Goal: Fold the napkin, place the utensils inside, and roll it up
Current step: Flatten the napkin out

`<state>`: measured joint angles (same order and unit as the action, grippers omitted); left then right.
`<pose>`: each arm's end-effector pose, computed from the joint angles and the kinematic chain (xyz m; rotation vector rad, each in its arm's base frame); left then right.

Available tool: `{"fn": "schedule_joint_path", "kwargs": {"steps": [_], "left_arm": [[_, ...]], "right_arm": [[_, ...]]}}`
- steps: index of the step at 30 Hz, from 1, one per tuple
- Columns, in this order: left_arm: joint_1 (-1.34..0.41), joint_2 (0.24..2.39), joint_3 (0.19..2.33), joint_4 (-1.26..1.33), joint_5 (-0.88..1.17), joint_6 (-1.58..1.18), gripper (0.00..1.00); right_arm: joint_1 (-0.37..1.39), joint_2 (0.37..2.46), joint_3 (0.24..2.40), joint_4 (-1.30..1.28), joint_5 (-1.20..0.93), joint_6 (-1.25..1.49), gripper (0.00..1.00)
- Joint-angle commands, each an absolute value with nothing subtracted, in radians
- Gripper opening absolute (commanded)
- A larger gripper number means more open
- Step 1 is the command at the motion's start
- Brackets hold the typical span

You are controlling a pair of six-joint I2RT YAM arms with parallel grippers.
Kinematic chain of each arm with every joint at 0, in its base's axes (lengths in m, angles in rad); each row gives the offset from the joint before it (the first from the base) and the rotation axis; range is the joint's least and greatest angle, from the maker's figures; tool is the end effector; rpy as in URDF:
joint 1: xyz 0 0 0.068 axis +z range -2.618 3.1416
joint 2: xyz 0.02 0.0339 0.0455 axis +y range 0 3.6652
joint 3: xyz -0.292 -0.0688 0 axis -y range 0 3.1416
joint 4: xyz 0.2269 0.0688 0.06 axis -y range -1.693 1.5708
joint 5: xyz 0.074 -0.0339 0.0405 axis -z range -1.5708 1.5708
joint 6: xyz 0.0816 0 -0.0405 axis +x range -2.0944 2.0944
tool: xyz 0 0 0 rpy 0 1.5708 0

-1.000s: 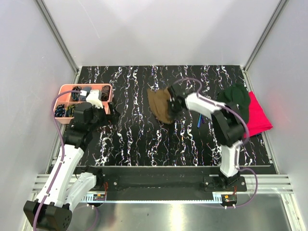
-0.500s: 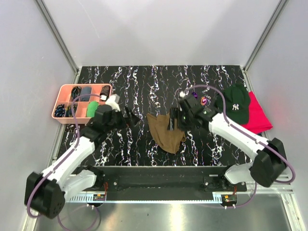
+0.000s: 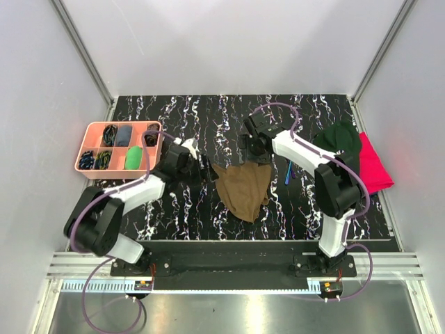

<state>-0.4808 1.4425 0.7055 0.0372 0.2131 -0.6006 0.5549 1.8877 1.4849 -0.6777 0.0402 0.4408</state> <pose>0.2656 -0.1580 0.1960 -0.0243 2.3840 -0.7887 0.3557 0.2166 0.2200 -0.1393 2.6754 0.2727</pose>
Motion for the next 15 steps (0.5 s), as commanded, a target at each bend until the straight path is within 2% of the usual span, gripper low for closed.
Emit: {"fn": "schedule_joint_path", "kwargs": {"steps": [1, 6, 10, 12, 14, 15], "left_arm": [[-0.485, 1.537, 0.772, 0.178, 0.259, -0.607, 0.78], [-0.491, 1.653, 0.814, 0.201, 0.271, -0.601, 0.77], [-0.497, 1.713, 0.822, 0.250, 0.279, -0.612, 0.75], [-0.499, 1.750, 0.824, 0.273, 0.293, -0.620, 0.75], [-0.502, 1.769, 0.822, 0.305, 0.302, -0.629, 0.72], [-0.502, 1.779, 0.821, 0.314, 0.307, -0.632, 0.64]], "right_arm": [[0.548, 1.916, 1.522, -0.690, 0.015, 0.414, 0.71], [0.549, 1.922, 1.493, -0.684, 0.003, 0.414, 0.67], [0.549, 1.942, 1.477, -0.670, -0.047, 0.417, 0.57], [0.549, 1.953, 1.467, -0.661, -0.061, 0.422, 0.55], [0.549, 1.954, 1.447, -0.646, -0.070, 0.433, 0.54], [0.549, 1.951, 1.439, -0.640, -0.078, 0.436, 0.52]]}}
